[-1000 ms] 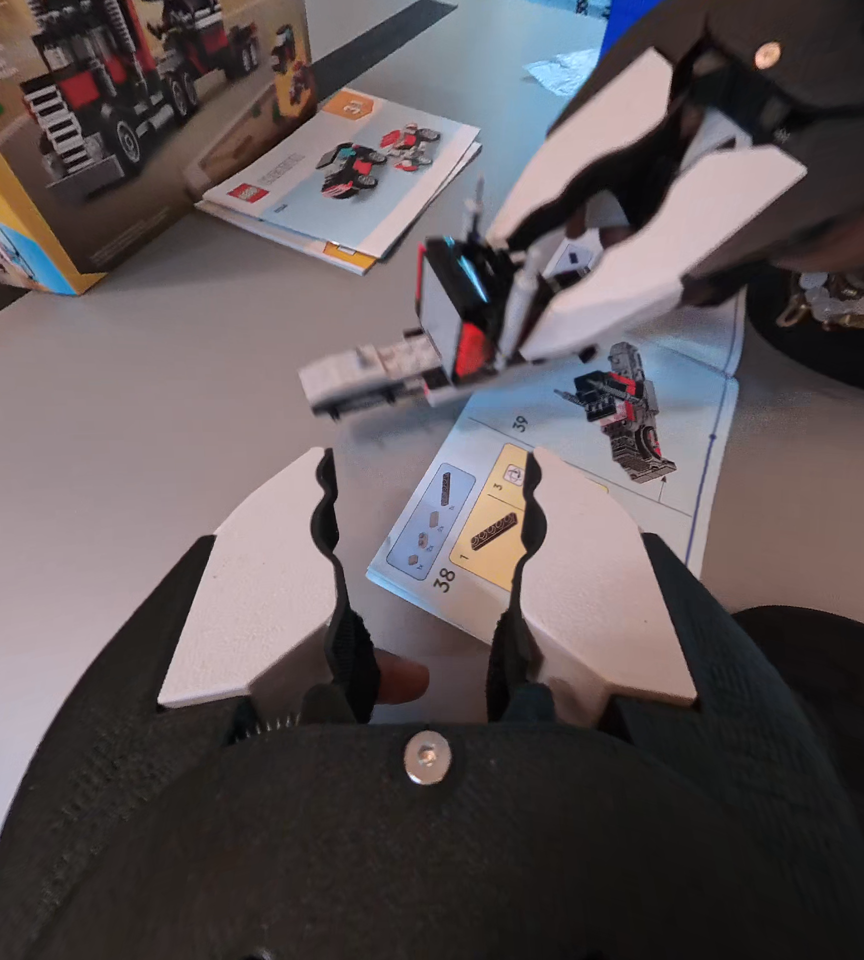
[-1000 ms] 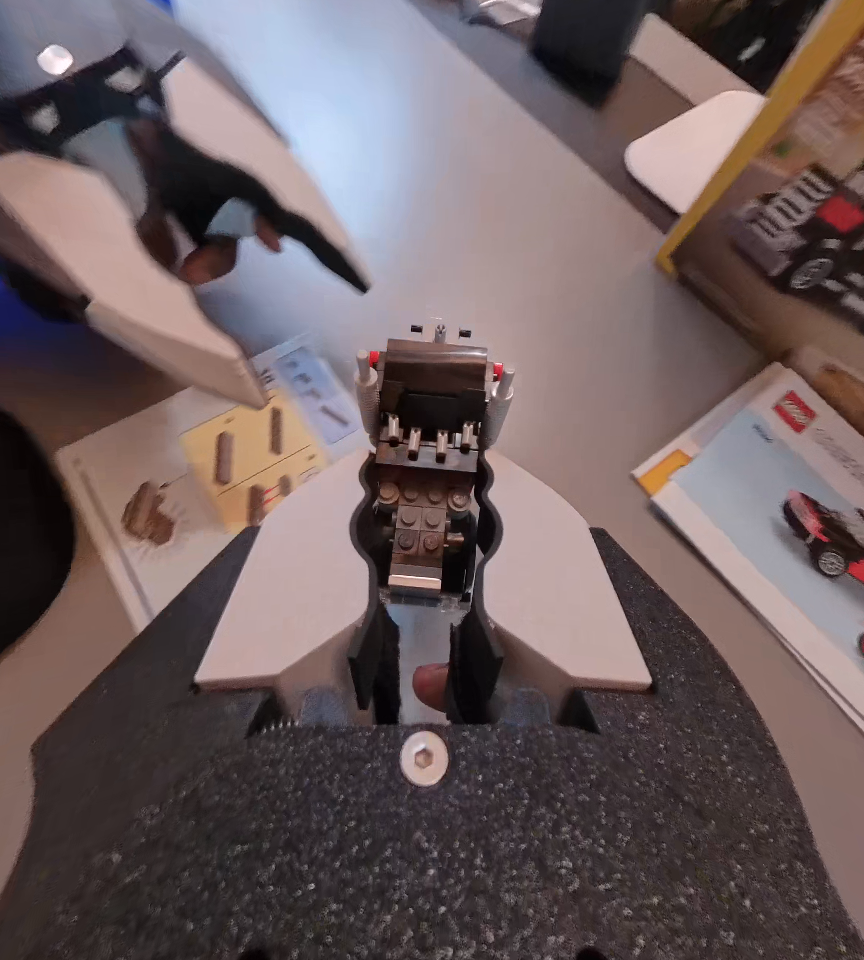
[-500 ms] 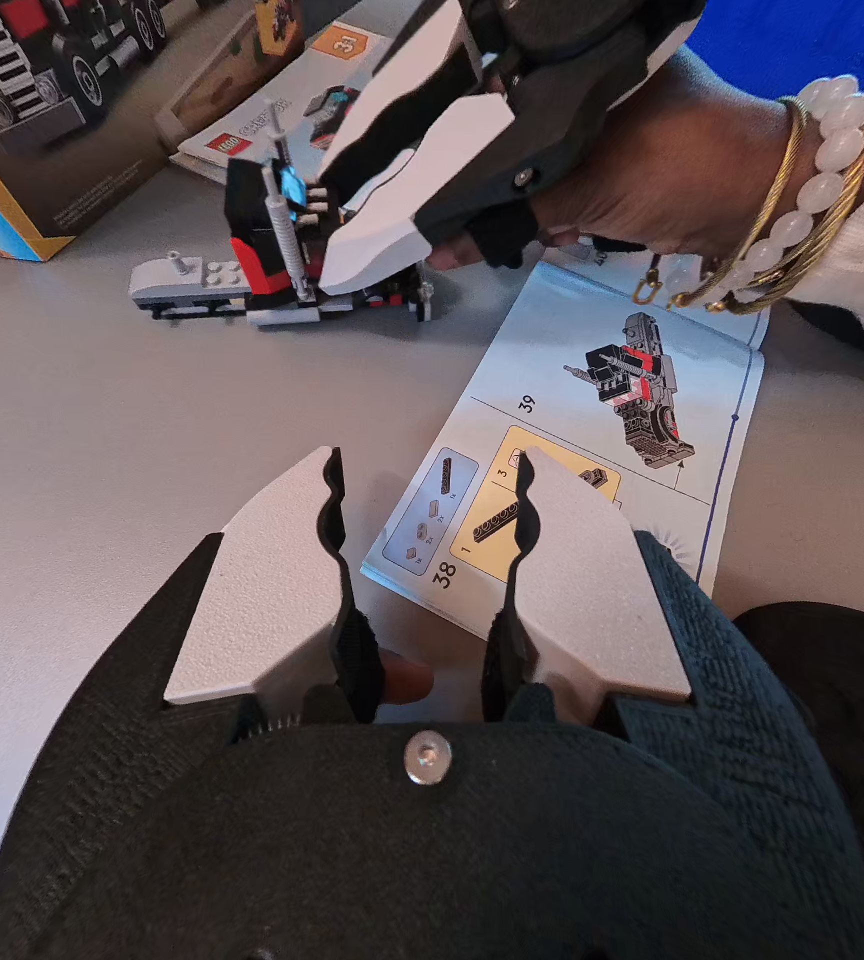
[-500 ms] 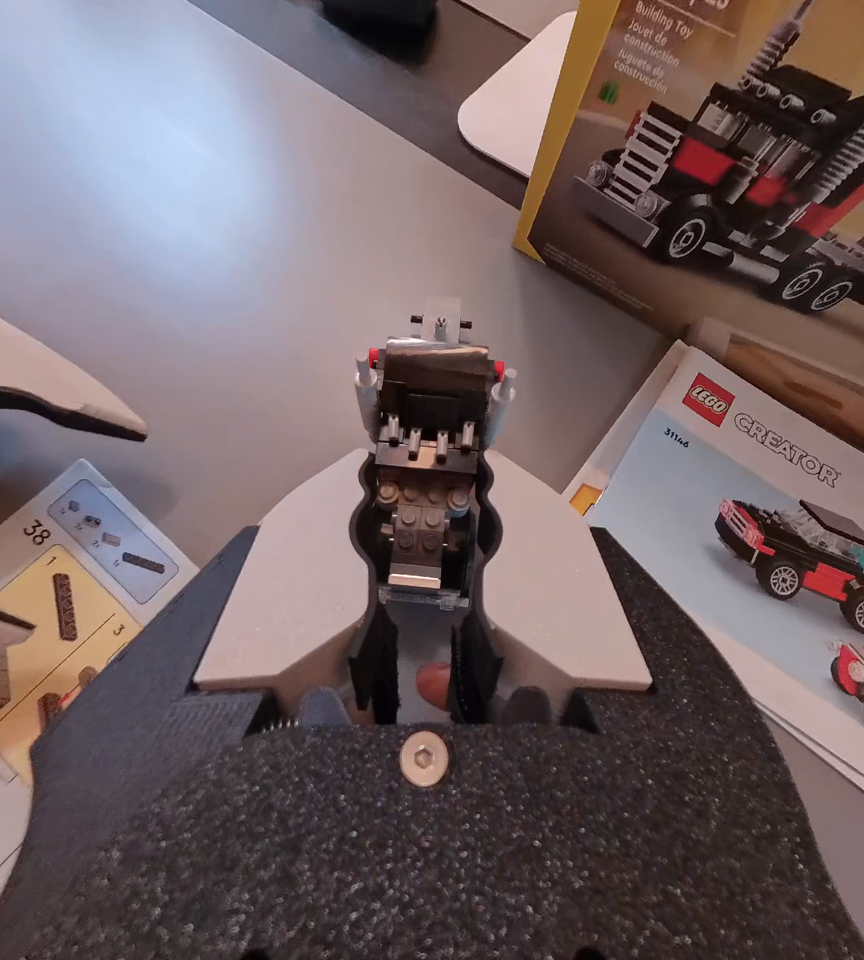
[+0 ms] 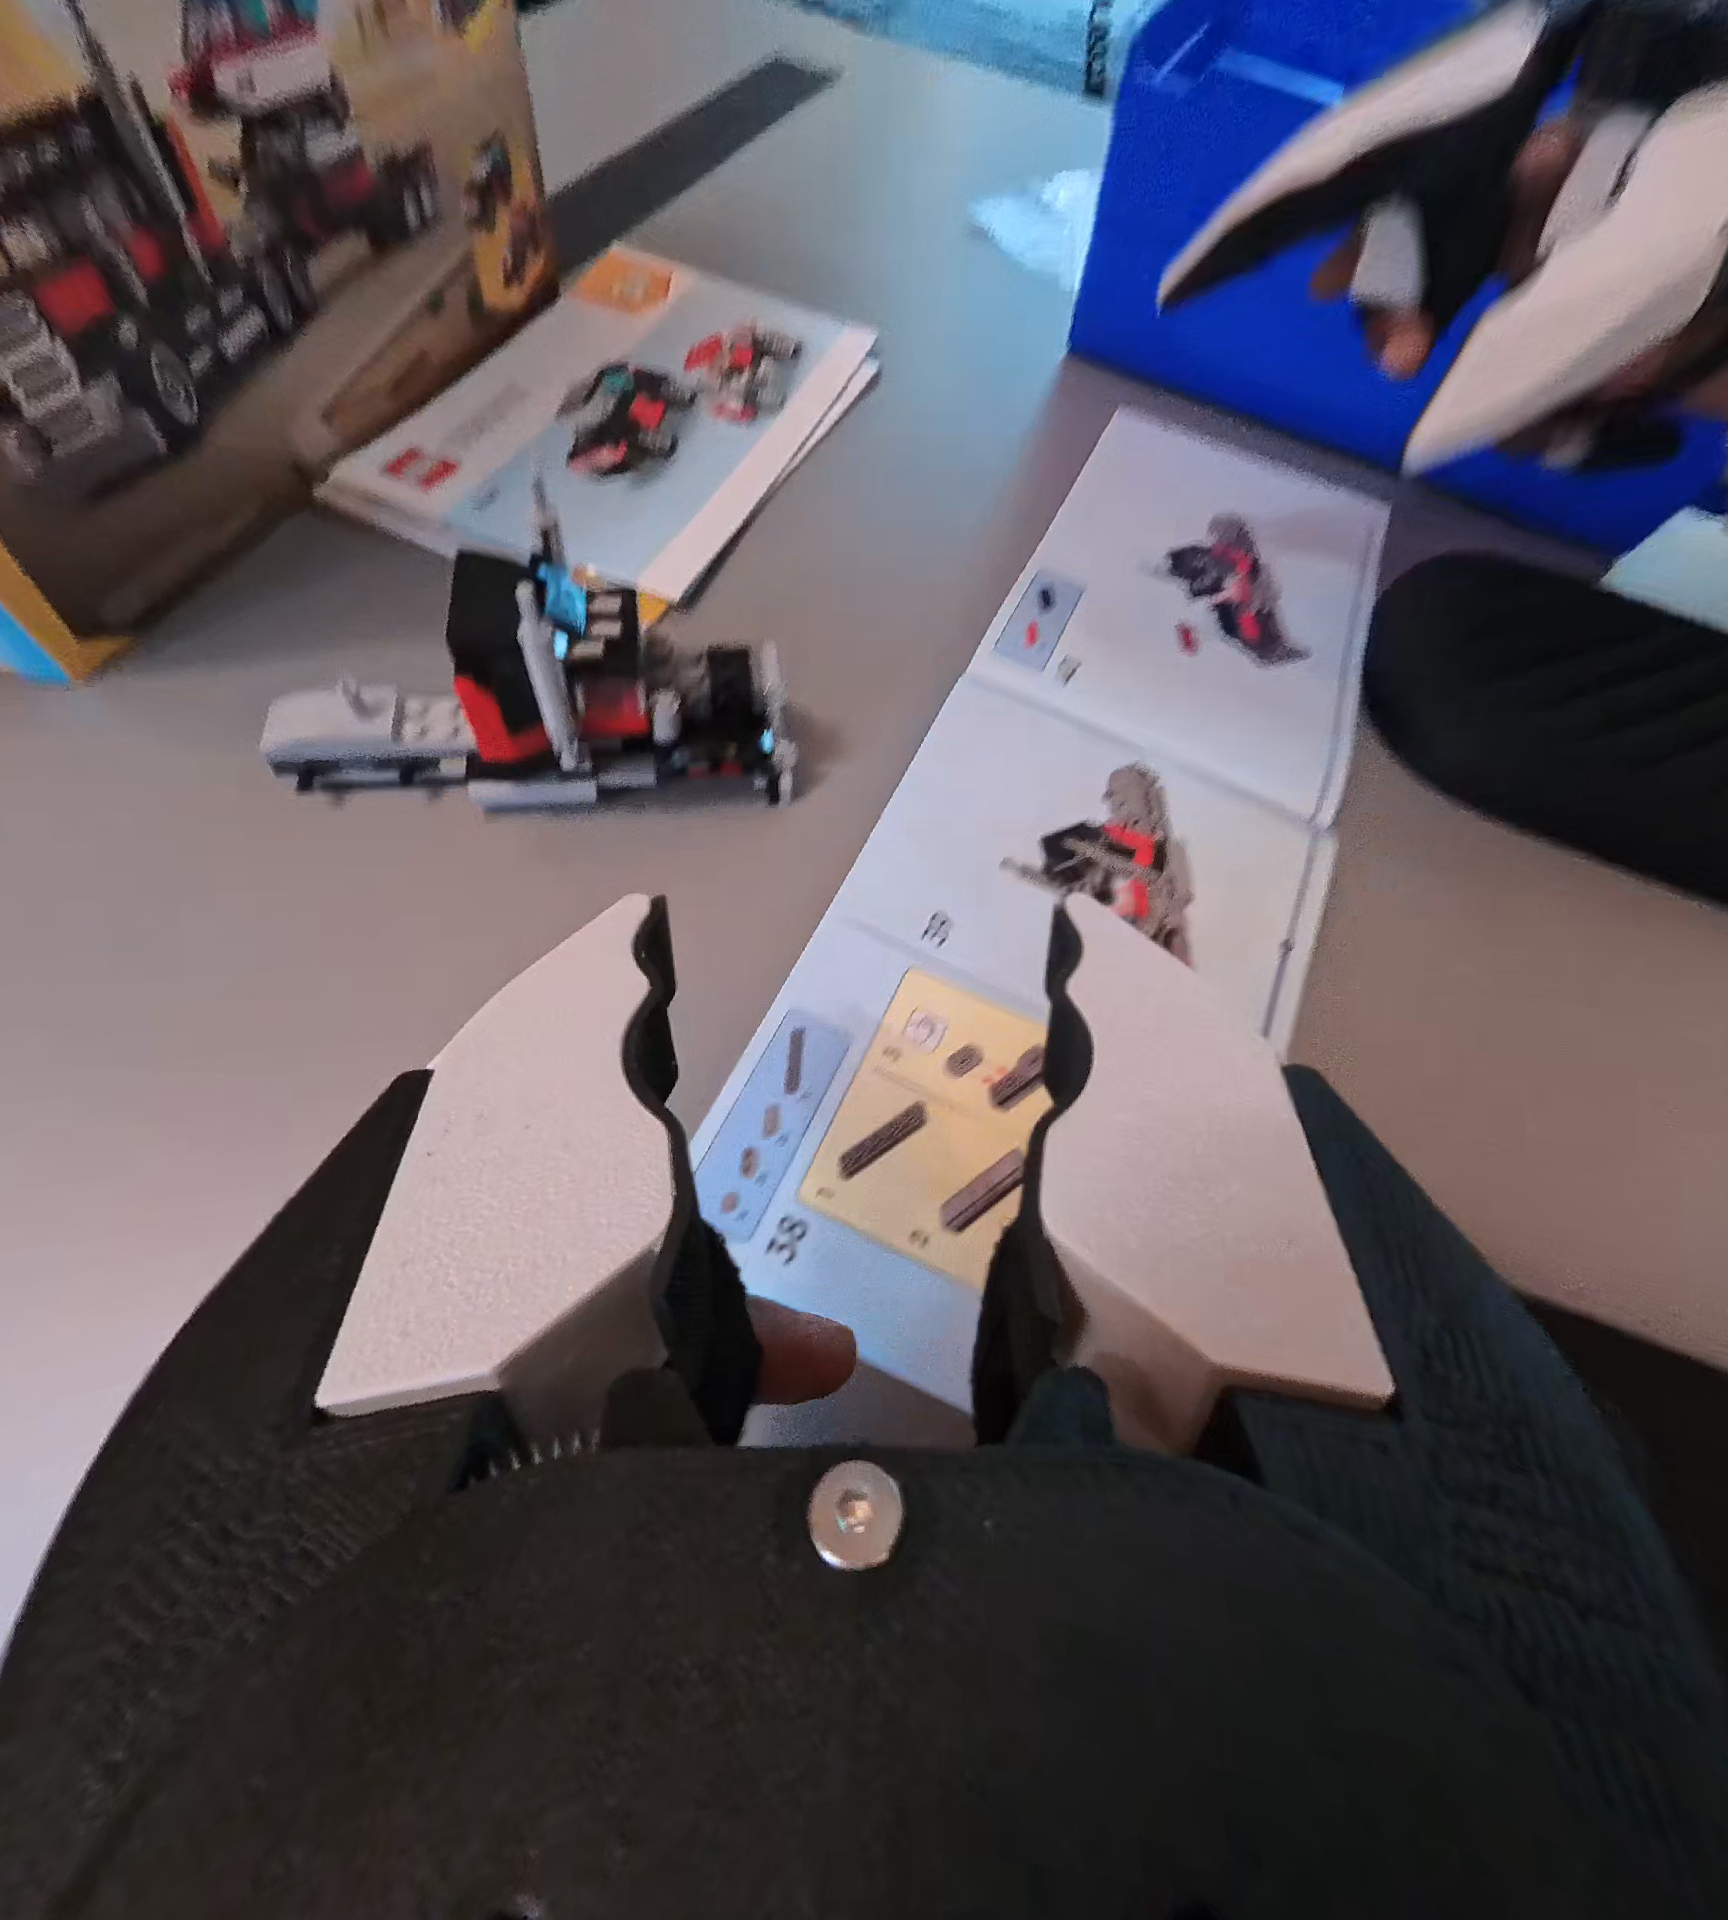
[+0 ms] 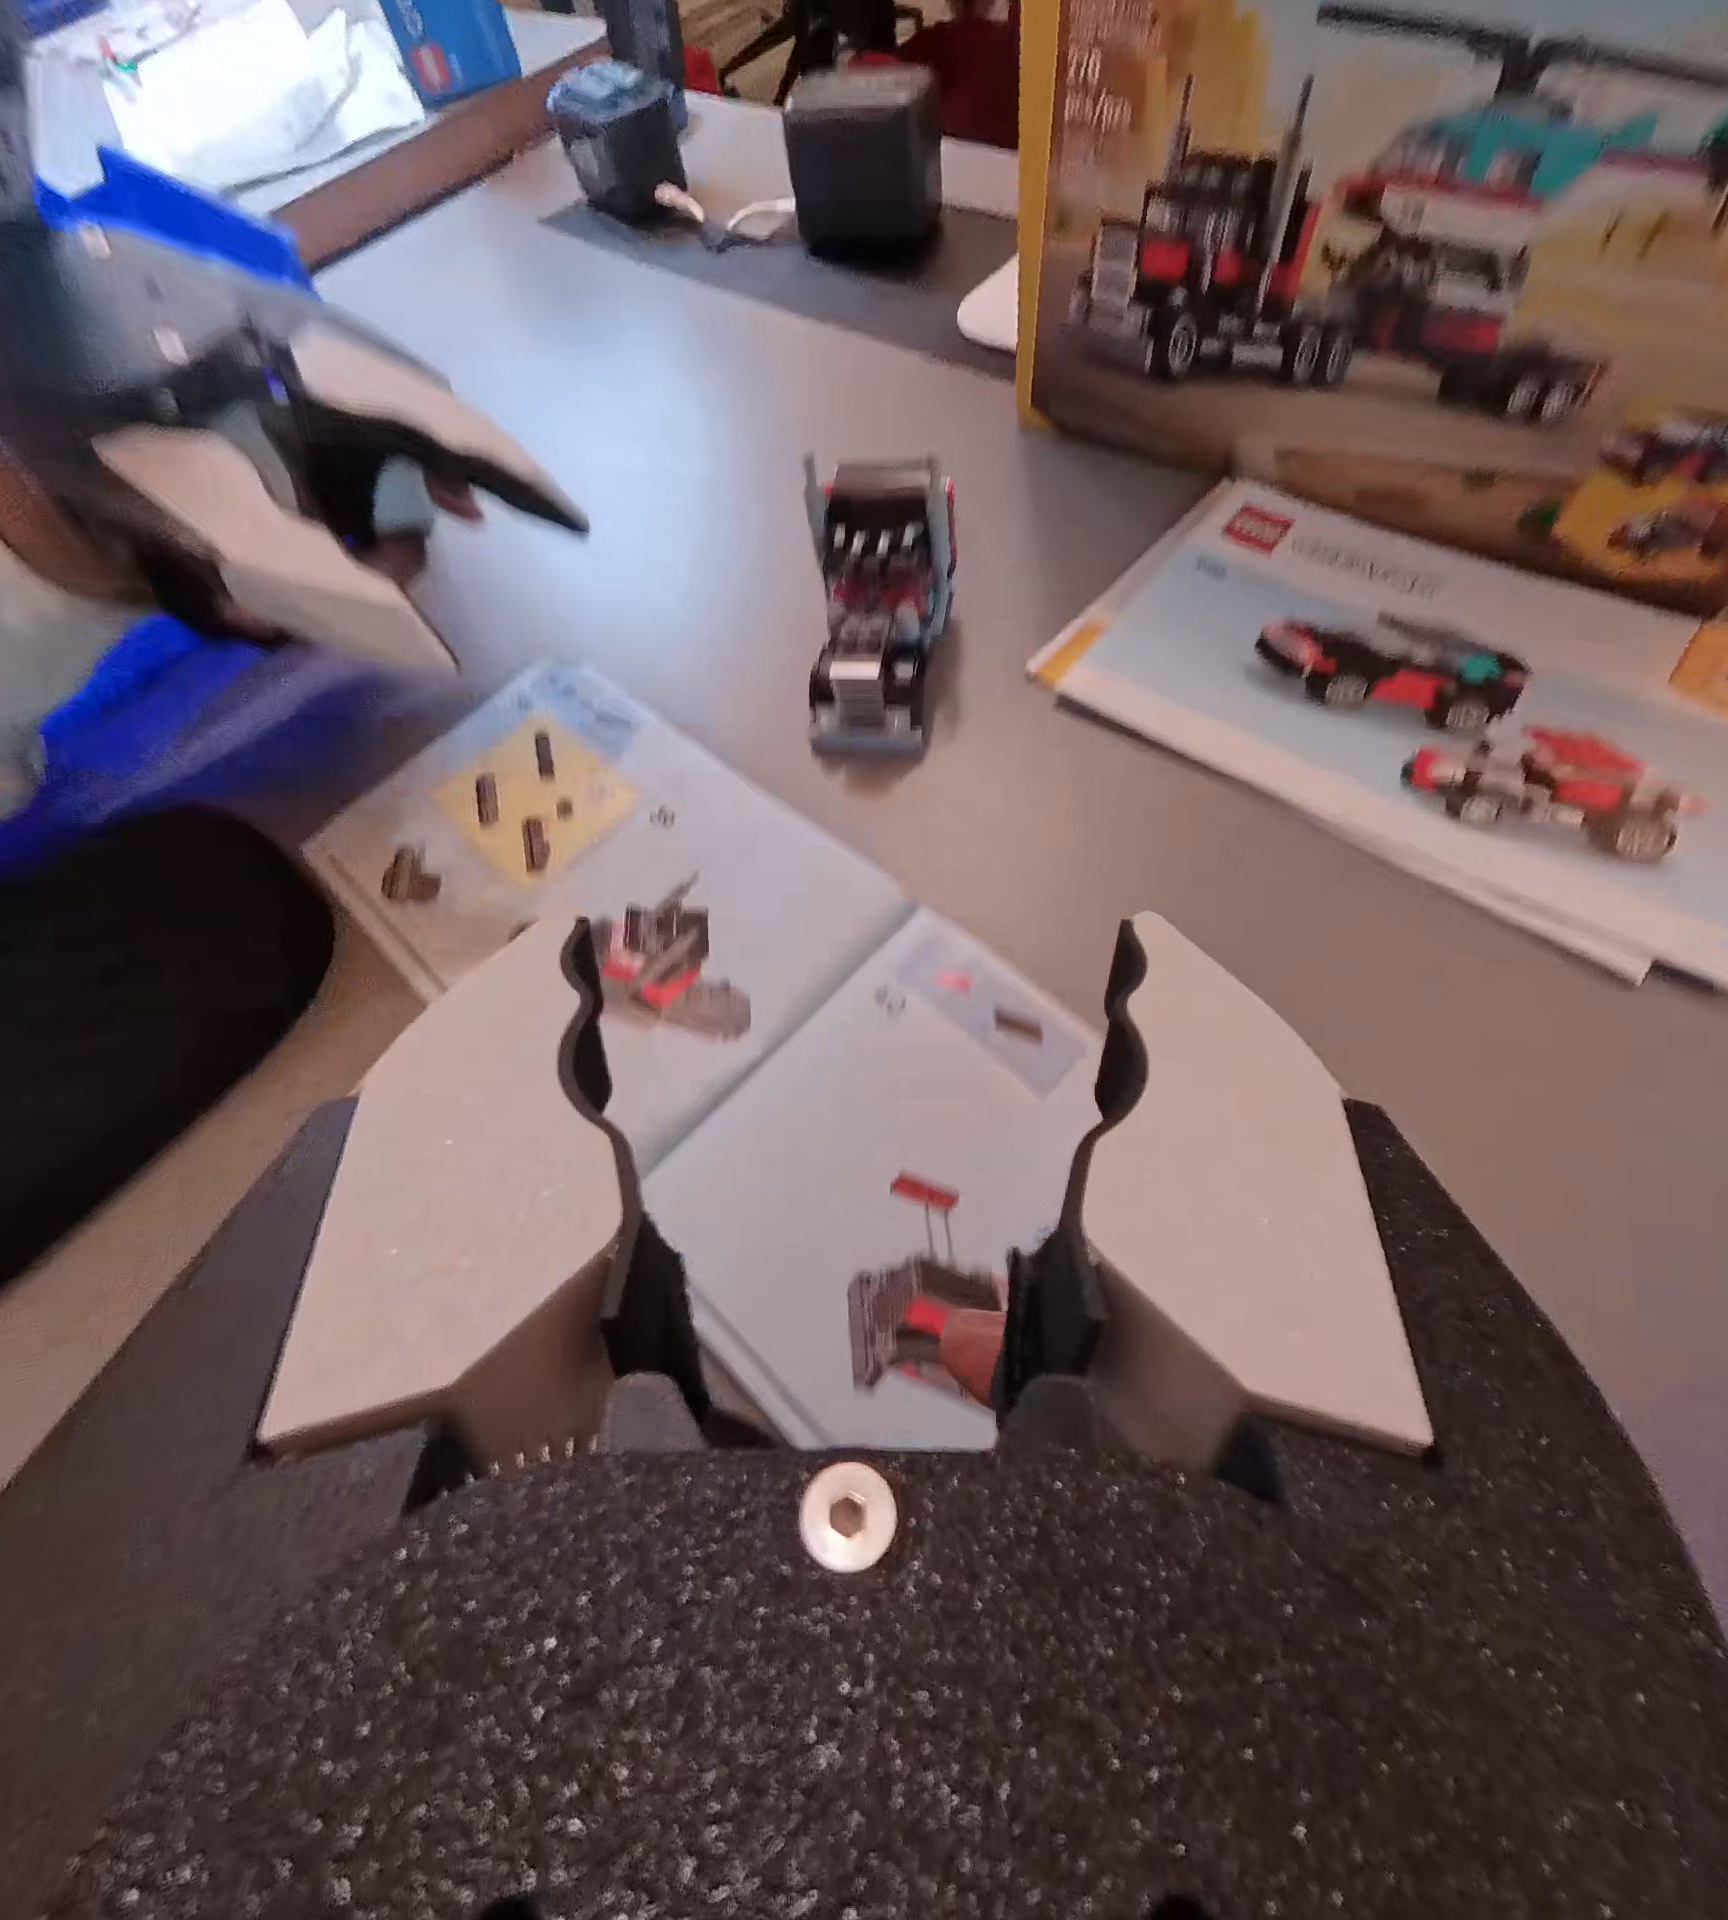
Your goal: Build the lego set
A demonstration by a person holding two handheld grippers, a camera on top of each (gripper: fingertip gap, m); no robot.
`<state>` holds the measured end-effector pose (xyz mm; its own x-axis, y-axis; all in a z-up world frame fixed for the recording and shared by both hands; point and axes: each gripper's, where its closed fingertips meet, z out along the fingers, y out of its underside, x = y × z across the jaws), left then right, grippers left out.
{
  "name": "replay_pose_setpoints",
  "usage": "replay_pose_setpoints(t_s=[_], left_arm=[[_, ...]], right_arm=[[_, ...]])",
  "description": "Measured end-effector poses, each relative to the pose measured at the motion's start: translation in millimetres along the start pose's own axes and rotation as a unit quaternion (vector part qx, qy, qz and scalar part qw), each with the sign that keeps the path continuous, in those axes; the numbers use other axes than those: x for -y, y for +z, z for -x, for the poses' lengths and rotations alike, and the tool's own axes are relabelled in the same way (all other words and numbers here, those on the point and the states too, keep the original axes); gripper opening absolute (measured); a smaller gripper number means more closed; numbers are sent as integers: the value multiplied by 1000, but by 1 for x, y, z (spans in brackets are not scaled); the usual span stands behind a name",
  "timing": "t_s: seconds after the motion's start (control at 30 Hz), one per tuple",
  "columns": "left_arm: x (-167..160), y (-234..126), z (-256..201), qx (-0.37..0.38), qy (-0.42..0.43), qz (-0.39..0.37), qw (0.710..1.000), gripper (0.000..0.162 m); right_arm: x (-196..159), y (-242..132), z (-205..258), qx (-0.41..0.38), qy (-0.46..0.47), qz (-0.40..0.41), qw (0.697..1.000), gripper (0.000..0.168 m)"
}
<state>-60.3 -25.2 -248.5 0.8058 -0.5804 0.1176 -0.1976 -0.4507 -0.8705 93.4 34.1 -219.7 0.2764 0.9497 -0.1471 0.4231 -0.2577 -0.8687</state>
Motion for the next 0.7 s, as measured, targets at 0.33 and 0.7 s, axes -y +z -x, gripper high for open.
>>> replay_pose_setpoints(t_s=[0.33,0.7], left_arm=[[37,-2,-70,3,81,-55,995,1],[61,-4,-34,124,41,-100,986,127]], right_arm=[[-33,-17,6,10,-66,-59,996,4],[-26,-14,-5,-9,-45,-87,995,82]])
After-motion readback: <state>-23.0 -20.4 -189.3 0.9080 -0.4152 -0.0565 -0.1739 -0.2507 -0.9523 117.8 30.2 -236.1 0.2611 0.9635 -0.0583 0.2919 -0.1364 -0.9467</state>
